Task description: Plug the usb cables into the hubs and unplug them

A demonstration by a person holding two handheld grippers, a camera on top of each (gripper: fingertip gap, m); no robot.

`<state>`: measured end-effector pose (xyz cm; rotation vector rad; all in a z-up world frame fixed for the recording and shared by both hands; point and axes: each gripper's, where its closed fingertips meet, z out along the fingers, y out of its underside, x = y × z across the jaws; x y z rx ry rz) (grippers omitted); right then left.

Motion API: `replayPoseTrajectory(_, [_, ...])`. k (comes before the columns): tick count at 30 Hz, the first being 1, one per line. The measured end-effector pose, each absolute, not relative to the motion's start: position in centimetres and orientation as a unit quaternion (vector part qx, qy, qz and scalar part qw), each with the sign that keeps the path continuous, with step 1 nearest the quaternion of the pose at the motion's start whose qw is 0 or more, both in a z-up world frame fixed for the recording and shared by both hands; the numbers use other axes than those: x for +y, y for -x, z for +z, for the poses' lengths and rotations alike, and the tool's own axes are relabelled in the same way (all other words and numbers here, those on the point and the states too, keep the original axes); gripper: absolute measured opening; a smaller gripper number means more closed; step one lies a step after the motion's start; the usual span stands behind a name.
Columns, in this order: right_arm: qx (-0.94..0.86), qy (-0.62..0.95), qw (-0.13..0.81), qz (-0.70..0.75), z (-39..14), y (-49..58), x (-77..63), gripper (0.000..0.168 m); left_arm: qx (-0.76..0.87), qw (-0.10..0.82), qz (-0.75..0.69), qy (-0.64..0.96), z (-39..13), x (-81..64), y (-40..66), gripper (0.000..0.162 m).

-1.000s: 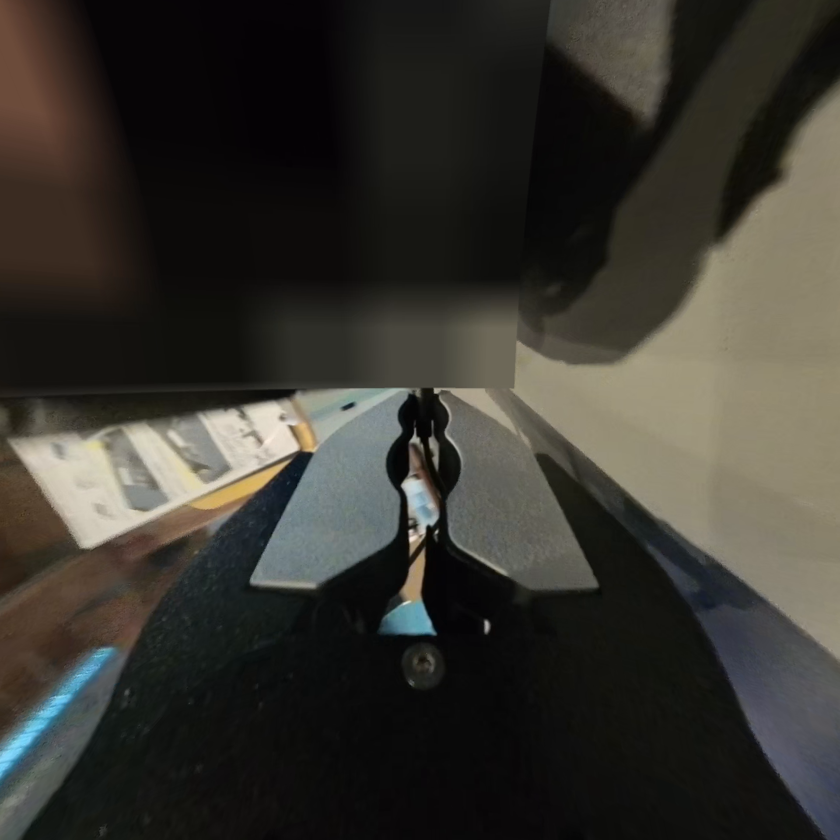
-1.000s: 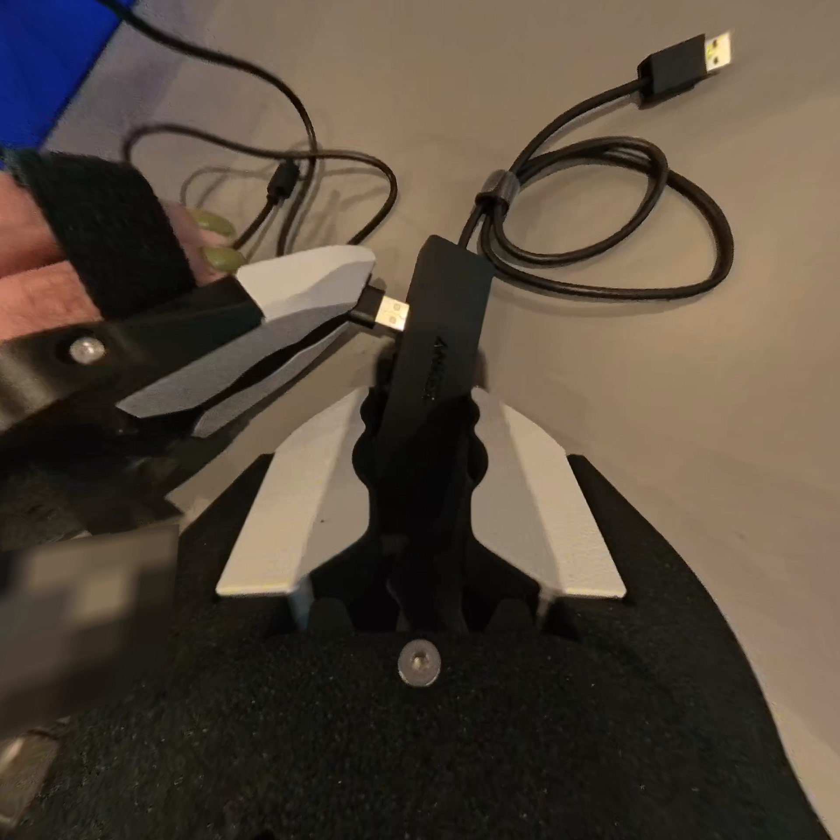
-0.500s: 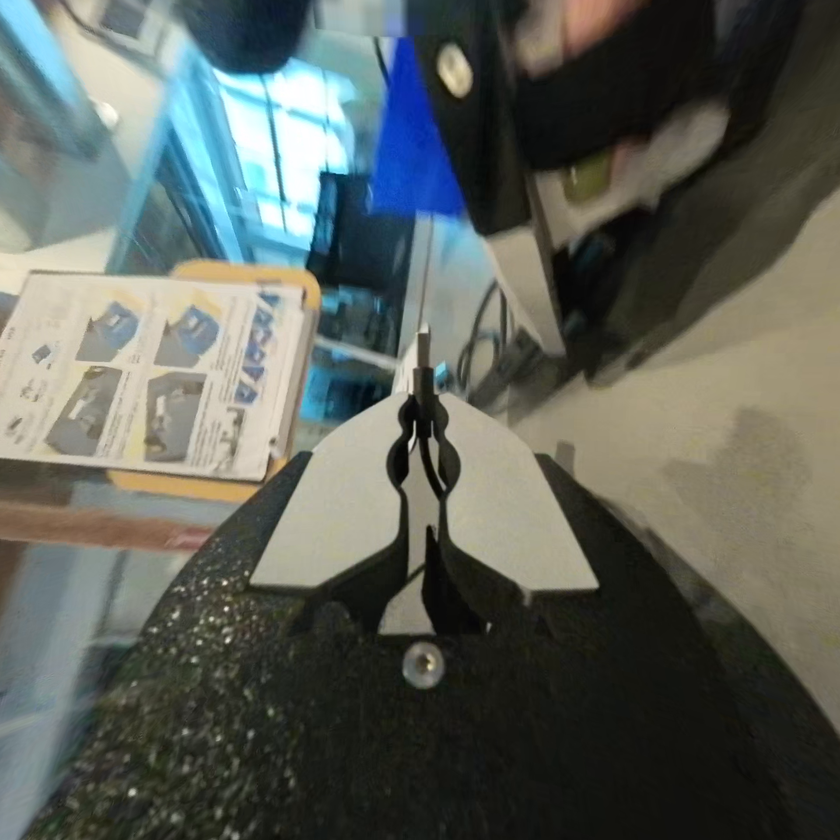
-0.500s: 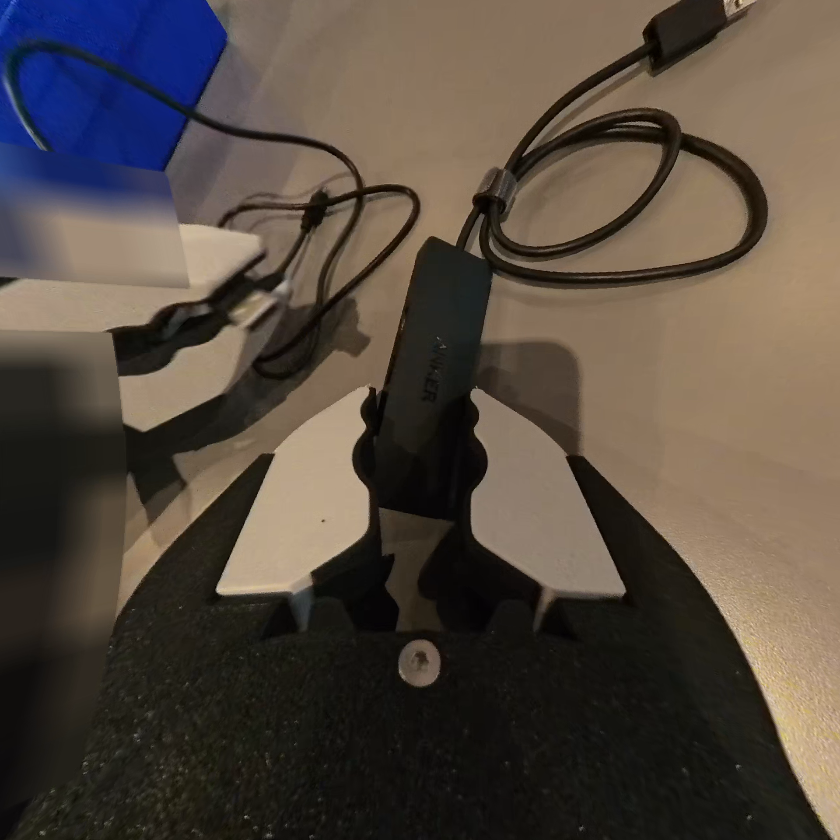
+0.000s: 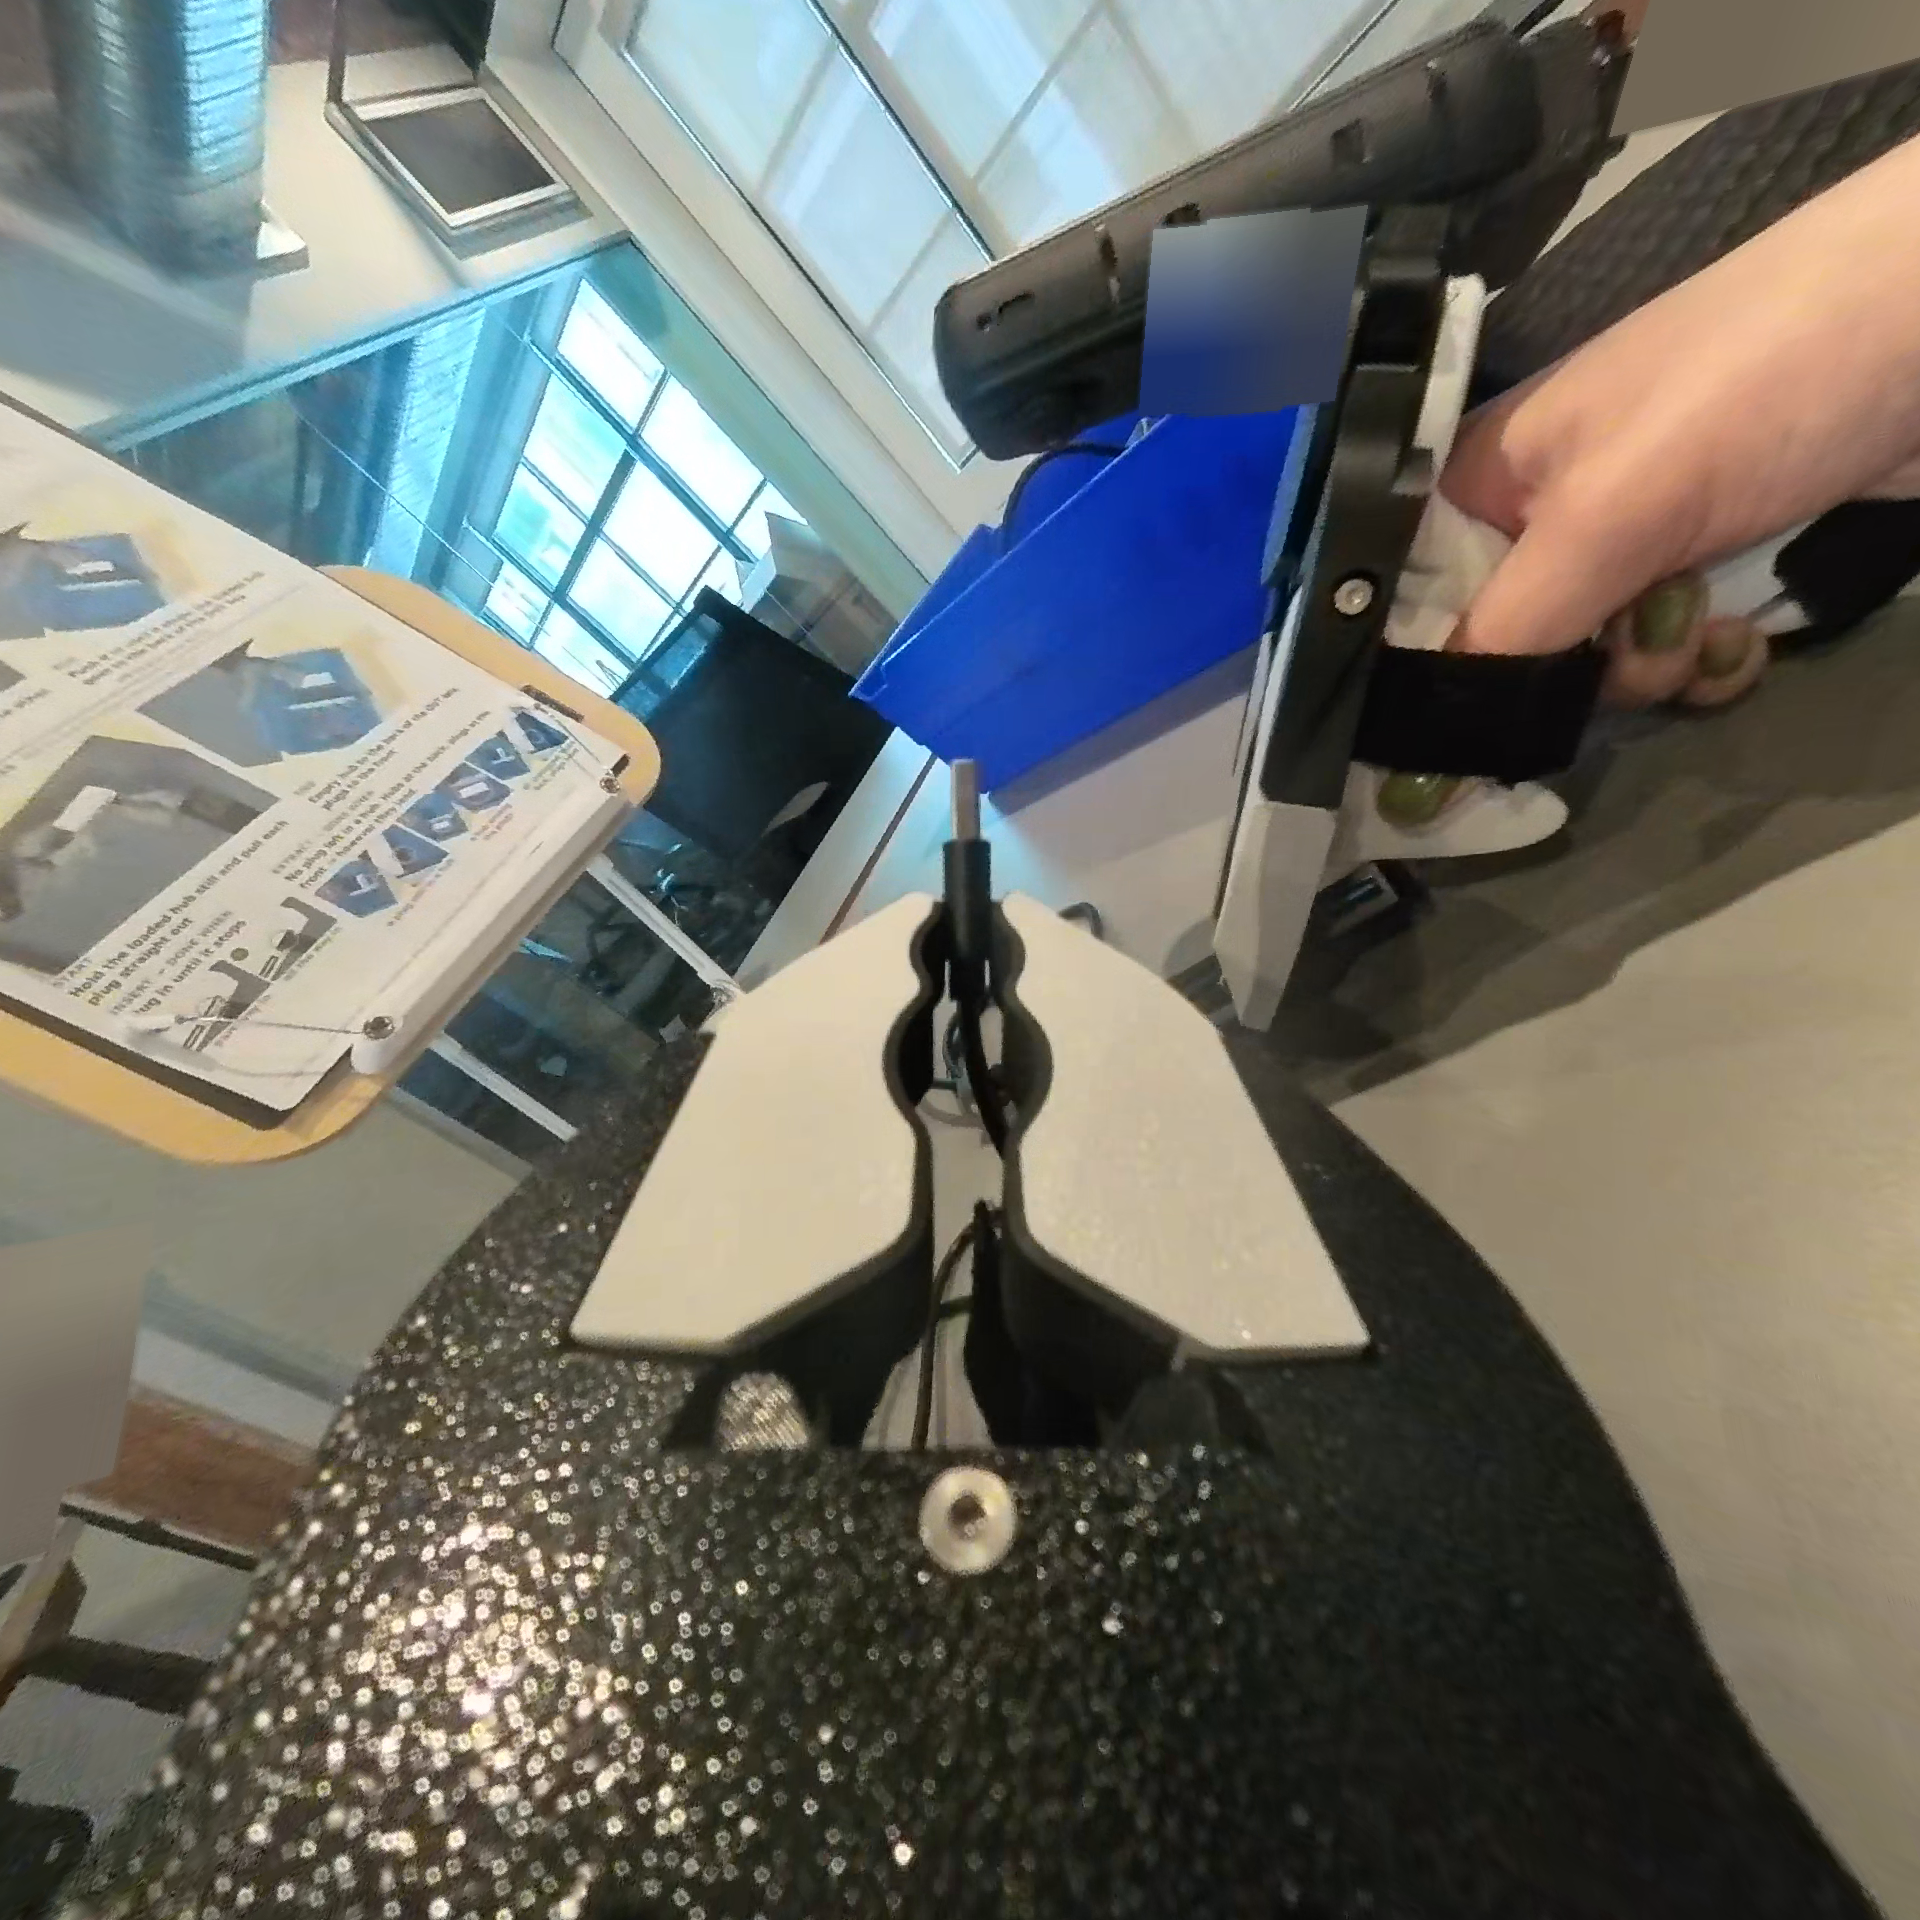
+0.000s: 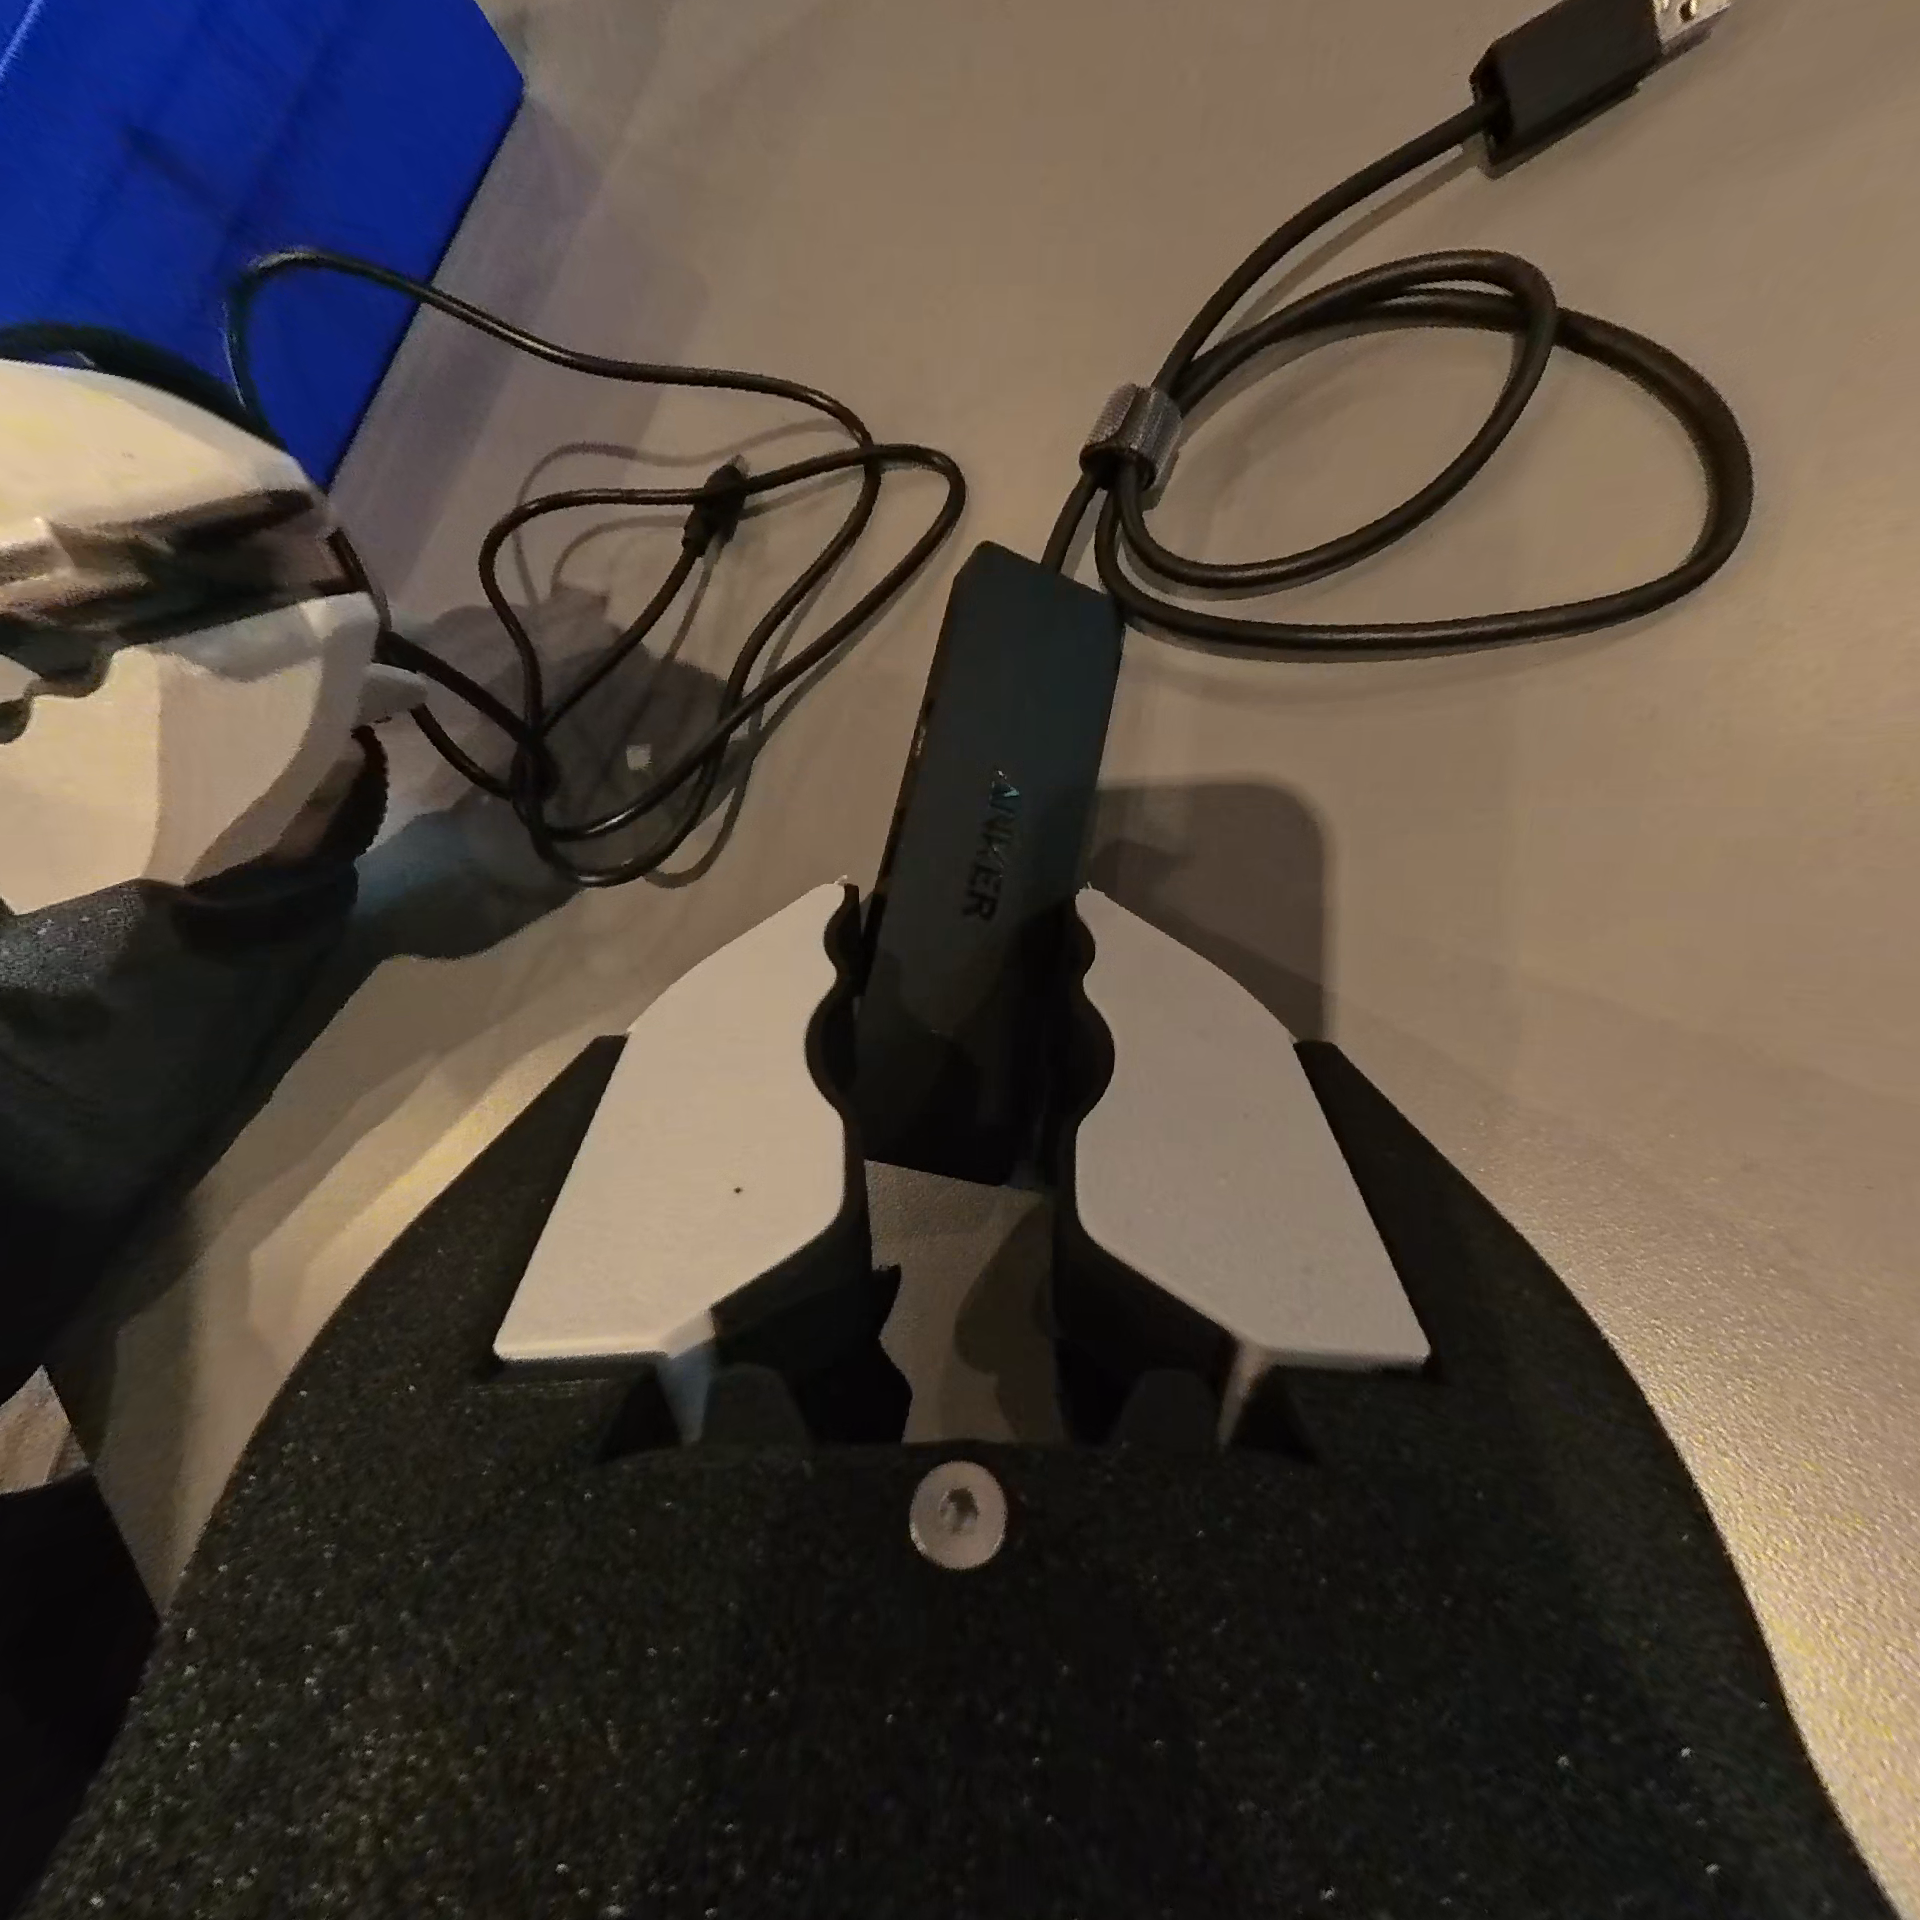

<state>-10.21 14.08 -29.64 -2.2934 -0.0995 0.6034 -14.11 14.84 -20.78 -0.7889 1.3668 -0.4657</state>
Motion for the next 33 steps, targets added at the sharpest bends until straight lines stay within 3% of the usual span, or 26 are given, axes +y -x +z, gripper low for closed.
replayPoseTrajectory(5, [-0.041,0.895,0.376,0.237,-29.6,10.2,14.1,0.036,0.638,0.629,-0.195,0.399,-22.6,15.3,13.7,0.007])
replayPoseTrajectory(11, [-0.07,0.867,0.419,0.259,-28.1,10.4,14.0,0.036,0.614,0.341,-0.293,0.648,-26.6,14.2,13.7,0.007])
replayPoseTrajectory(16, [-0.128,0.849,0.452,0.242,-27.2,10.8,13.8,0.036,0.498,0.157,-0.447,0.726,-27.1,13.1,13.3,0.007])
replayPoseTrajectory(33, [-0.301,0.787,0.536,0.053,-25.6,10.7,13.3,0.035,0.401,0.052,-0.608,0.683,-25.6,12.1,13.7,0.007])
